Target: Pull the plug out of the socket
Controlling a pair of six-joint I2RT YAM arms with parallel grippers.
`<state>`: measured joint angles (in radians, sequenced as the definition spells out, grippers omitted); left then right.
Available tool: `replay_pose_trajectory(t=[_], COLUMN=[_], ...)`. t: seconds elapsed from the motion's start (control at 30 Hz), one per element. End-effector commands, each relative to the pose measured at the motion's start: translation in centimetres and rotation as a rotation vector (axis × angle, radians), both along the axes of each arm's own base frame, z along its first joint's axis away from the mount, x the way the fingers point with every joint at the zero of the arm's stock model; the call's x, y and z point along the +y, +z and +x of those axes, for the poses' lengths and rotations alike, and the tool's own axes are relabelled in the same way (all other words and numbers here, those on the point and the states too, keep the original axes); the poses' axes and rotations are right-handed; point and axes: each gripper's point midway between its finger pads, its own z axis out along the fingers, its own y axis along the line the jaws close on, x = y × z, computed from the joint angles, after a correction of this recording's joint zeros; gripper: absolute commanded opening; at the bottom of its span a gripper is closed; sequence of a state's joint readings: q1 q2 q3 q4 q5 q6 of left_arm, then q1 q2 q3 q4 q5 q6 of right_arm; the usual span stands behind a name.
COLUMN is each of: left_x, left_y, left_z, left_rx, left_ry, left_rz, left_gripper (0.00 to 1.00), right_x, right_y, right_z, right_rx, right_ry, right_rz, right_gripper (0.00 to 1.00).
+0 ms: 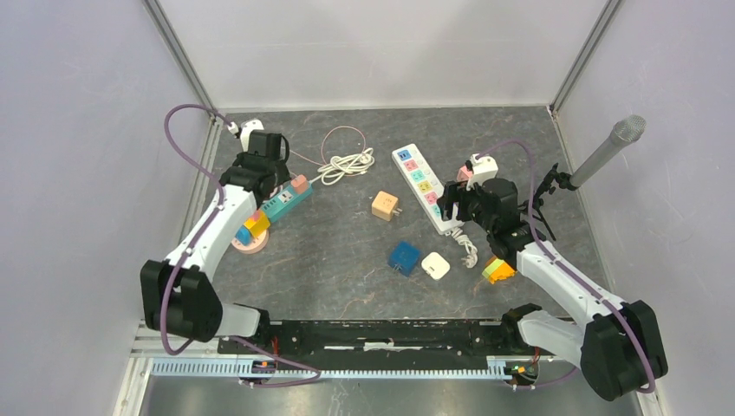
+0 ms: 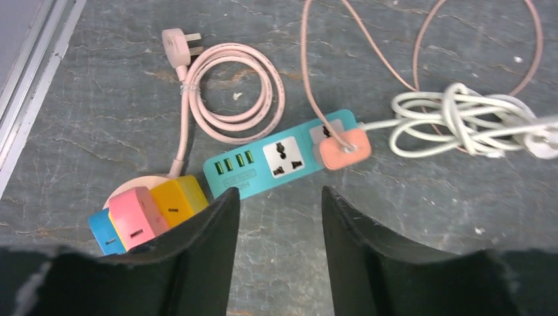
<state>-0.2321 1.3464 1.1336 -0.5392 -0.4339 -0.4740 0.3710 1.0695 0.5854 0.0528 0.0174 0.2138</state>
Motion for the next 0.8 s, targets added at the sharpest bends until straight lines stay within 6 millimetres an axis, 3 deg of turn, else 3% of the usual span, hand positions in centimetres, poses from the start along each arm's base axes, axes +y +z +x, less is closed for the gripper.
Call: replay_pose_trajectory(t=[0.0, 0.33, 0.57, 0.77], left_x=[1.4, 0.0, -3.4, -7.3], left_y=[-0.3, -7.7, -9.4, -9.9], left_z=[2.7, 6.8, 6.9, 5.3], left_rx=[-0.082, 0.094, 0.137, 0.182], left_ry=[0.138, 0.093, -0.037, -0.124], left_rz=[-0.015, -0.026, -0.170, -0.378], left_gripper=[0.54, 0.55, 0.56, 0.53], right_x=[0.7, 0.1, -0.1, 3.5], right_y=[0.8, 1.0, 0.1, -0.5], right_z=[0.3, -0.3, -0.5, -1.1], right_rx=[-0.029, -0.033, -0.013, 0.012], right_ry=[0.029, 0.030, 0.015, 0.165], right_rz=[0.037, -0.005, 0.000, 0.124], right_gripper=[0.83, 0.83, 0.83, 0.81])
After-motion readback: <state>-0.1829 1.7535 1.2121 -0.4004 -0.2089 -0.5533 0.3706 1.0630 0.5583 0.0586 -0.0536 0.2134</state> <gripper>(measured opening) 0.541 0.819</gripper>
